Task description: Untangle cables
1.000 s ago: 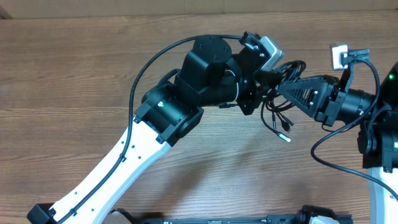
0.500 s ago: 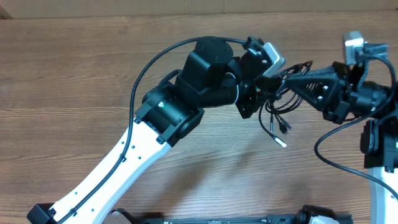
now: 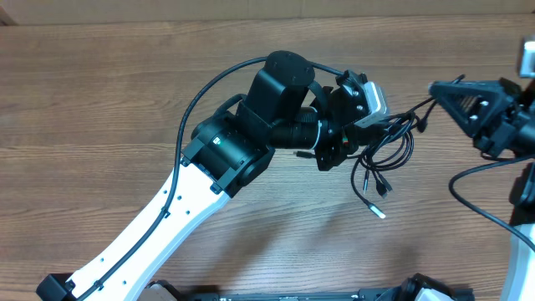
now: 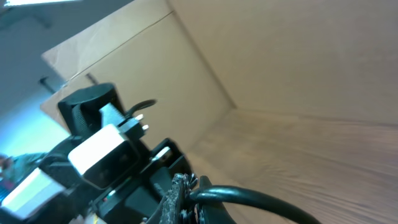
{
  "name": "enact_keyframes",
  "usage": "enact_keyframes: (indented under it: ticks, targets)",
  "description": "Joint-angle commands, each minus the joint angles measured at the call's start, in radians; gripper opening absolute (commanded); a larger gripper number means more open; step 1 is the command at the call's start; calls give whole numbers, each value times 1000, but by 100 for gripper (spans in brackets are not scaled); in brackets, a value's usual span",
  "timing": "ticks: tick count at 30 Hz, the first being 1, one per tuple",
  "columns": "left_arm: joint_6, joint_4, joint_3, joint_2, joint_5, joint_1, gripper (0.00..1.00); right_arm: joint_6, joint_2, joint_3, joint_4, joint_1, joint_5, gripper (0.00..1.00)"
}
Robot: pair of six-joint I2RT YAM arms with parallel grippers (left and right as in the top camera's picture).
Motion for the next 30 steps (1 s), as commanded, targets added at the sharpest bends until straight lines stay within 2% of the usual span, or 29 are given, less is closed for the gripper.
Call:
enact_keyframes:
  ticks: [1,3,4,5,8,9,11,13,18,24,30]
  targets:
    - [28,4,15,3,32,-4,4,14,-3,13,-3,-62,-6,4]
    - [28,6,15,3,34,-4,4,13,-2,13,-25,-93,-6,8]
    - [28,9,15,3,39,-4,4,10,-2,13,-36,-105,-6,16]
    - [28,15,15,3,55,-4,4,10,0,12,-42,-114,-6,27]
    - [28,48,15,3,114,-4,4,10,5,12,-61,-125,-10,80]
    - [28,58,15,3,124,-4,4,10,8,12,-67,-125,-11,87]
    - [28,69,15,3,127,-3,4,10,14,12,-75,-125,-20,96]
    - [28,69,15,3,127,5,4,10,18,12,-83,-125,-30,100]
    - [8,69,15,3,136,38,4,10,20,11,-93,-125,-45,100]
    - [-81,71,15,3,135,107,4,11,20,11,-94,-125,-127,100]
    - [-172,111,15,3,139,160,4,10,20,11,-180,-117,-126,100]
